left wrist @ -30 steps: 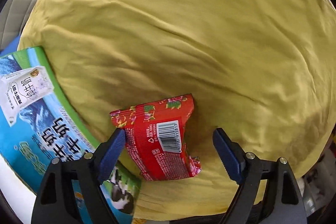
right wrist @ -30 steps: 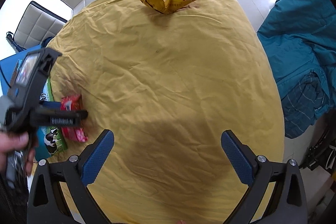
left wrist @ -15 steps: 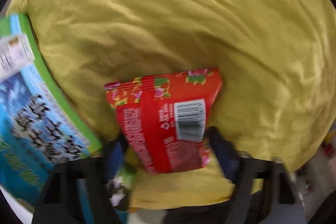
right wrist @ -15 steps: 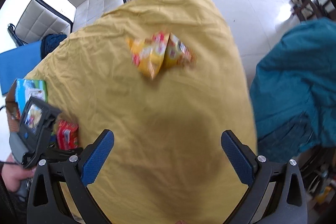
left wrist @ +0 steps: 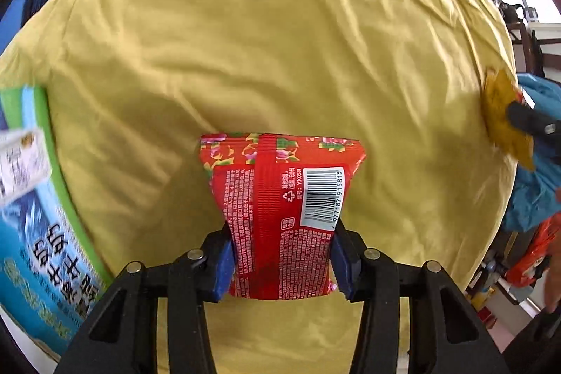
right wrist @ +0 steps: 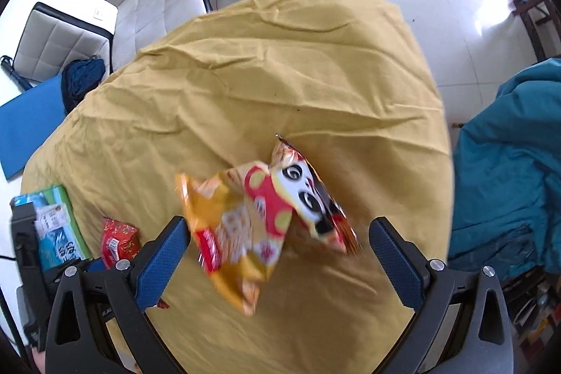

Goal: Organize snacks
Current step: 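Grasp the red snack bag with the left tool while the right tool grasps the yellow chip bag, then carry both bags into the box and open both tools to release them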

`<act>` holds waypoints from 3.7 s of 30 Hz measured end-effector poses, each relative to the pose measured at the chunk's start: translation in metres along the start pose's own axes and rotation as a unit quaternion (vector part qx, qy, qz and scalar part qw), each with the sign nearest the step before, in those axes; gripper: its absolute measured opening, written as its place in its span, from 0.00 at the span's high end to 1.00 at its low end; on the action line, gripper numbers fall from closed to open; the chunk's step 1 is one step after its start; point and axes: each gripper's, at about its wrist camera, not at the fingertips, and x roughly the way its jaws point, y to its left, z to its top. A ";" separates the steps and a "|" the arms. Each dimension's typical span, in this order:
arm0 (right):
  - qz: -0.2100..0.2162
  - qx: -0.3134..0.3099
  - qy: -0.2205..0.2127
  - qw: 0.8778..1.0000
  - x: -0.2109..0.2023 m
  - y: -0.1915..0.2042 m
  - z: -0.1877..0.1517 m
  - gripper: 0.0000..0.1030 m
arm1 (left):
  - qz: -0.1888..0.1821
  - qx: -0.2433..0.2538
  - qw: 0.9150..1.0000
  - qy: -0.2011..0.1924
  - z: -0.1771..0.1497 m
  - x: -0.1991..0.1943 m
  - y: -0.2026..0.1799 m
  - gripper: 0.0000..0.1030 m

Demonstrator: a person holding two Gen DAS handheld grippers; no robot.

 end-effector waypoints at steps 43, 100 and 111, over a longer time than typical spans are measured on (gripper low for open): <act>-0.059 -0.049 -0.092 0.993 -0.039 0.066 -0.105 0.61 | 0.026 0.059 0.986 -0.155 -0.102 -0.114 -0.054 0.58; 0.044 -0.178 -0.060 0.981 0.069 0.486 -0.283 0.62 | -0.088 -0.068 0.988 -0.108 -0.170 -0.140 0.364 0.58; 0.048 -0.165 -0.022 0.985 0.125 0.490 -0.269 0.61 | -0.079 -0.055 0.994 -0.055 -0.149 -0.099 0.362 0.58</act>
